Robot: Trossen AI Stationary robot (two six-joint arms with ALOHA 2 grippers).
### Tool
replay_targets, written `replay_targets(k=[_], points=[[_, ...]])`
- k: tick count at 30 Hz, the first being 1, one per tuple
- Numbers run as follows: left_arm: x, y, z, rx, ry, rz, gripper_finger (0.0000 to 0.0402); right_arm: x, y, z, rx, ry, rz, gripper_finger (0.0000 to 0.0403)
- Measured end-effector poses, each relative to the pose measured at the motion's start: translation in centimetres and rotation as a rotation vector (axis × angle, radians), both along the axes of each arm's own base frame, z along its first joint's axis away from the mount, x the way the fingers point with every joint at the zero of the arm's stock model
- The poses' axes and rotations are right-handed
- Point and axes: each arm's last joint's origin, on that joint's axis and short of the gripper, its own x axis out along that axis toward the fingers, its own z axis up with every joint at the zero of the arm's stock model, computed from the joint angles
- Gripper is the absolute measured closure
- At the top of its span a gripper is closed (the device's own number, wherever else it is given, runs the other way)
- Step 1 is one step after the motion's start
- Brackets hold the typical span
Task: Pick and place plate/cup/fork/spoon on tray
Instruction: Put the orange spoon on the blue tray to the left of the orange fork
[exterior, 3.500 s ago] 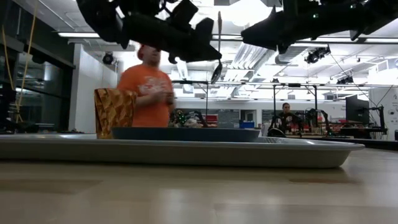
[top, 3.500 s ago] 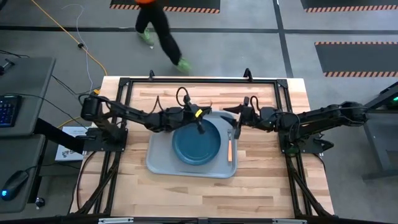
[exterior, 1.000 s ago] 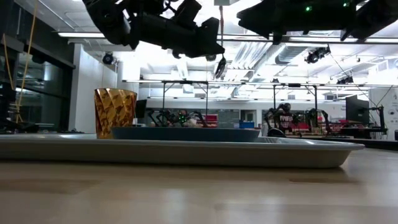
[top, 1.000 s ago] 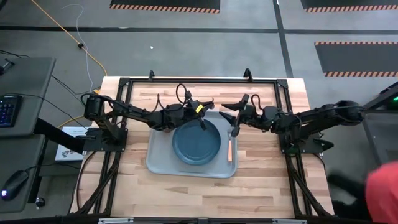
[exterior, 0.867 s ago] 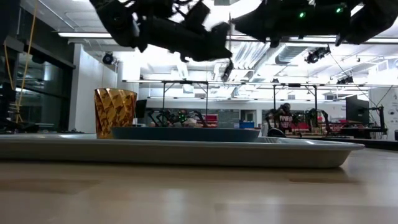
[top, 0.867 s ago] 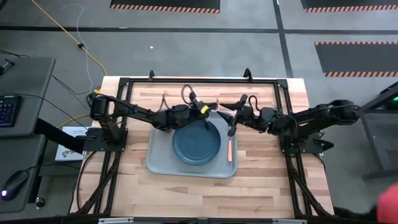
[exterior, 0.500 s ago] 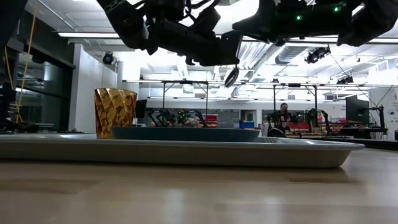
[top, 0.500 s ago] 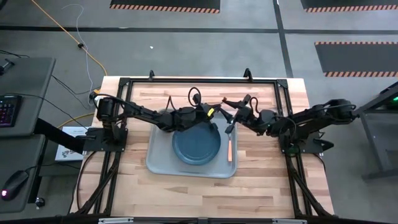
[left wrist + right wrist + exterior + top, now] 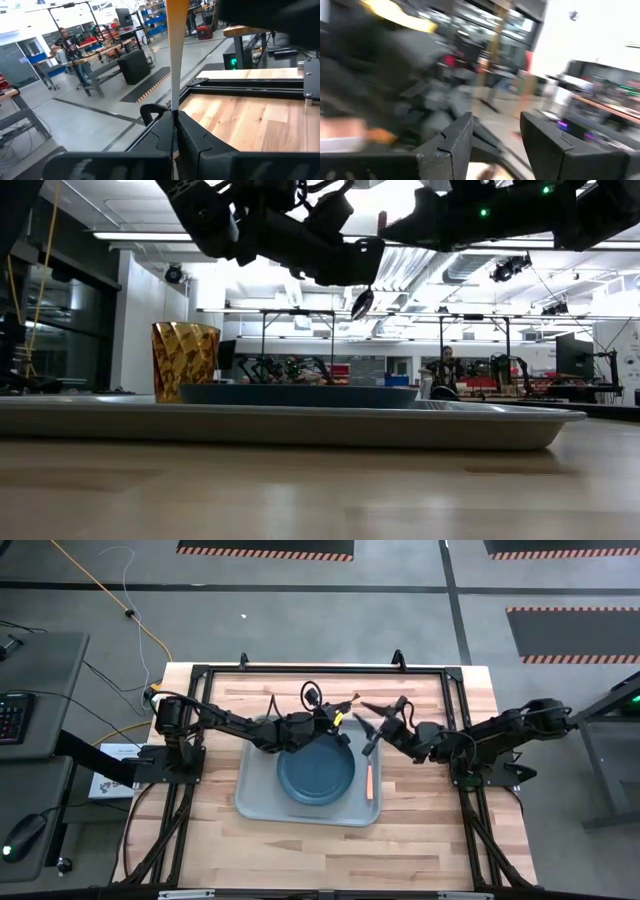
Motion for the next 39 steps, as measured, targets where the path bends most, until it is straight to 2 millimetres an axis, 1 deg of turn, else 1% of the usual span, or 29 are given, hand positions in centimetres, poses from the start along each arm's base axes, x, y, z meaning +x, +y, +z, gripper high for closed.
replay_targets(k=[2, 3, 7, 10, 13, 17, 20, 23, 25, 28, 29, 32, 34, 37, 39], points=[[0.0, -0.1, 0.0, 0.0, 0.0, 0.0, 0.0401, -0.1, -0.1, 0.0, -0.005, 0.008, -0.068, 0.0245], [0.0, -0.1, 0.0, -0.001, 0.0, -0.002, 0.0401, -0.1, -0.1, 0.1, -0.006, 0.005, -0.075, 0.0245], [0.2, -0.6, -0.1, -0.021, -0.03, -0.051, 0.0401, -0.2, -0.3, 0.5, 0.003, -0.047, -0.052, 0.0245], [0.4, -0.7, -0.6, -0.026, -0.023, -0.056, 0.0401, -0.1, -0.6, 0.6, 0.016, -0.079, -0.026, 0.0245], [1.1, -0.9, -1.1, -0.04, -0.021, -0.088, 0.0401, -0.1, -1.0, 0.6, 0.029, -0.086, -0.033, 0.0245], [1.7, -1.0, -1.5, -0.015, 0.003, -0.073, 0.0401, -0.1, -1.2, 0.6, 0.054, -0.098, -0.04, 0.0249], [1.6, -0.9, -1.4, 0.01, 0.018, -0.024, 0.0401, -0.1, -1.2, 0.5, 0.057, -0.087, -0.058, 0.0269], [1.6, -0.8, -1.4, 0.012, 0.016, -0.001, 0.0401, -0.2, -1.1, 0.4, 0.06, -0.084, -0.071, 0.03], [1.6, -0.6, -1.4, 0.012, 0.013, 0.003, 0.0401, -0.2, -1.1, 0.4, 0.063, -0.085, -0.081, 0.0328], [1.6, -0.6, -1.4, 0.001, 0.006, 0.004, 0.0401, -0.2, -1.1, 0.4, 0.066, -0.085, -0.098, 0.0383], [1.6, -0.6, -1.4, -0.001, 0.004, 0.004, 0.0401, -0.2, -1.1, 0.4, 0.066, -0.086, -0.095, 0.0392], [1.6, -0.6, -1.4, 0.007, 0.011, -0.001, 0.0389, -0.2, -1.1, 0.4, 0.08, -0.097, -0.092, 0.0392], [1.6, -0.7, -1.4, 0.025, 0.03, -0.004, 0.0375, -0.3, -1.1, 0.5, 0.078, -0.098, -0.092, 0.0398], [1.5, -0.9, -1.6, 0.052, 0.096, 0.007, 0.0346, -0.7, -1.0, 1.0, 0.063, -0.088, -0.139, 0.0399], [1.0, -1.0, -1.0, 0.054, 0.139, 0.014, 0.0323, -1.2, -0.7, 1.5, 0.042, -0.07, -0.182, 0.04]])
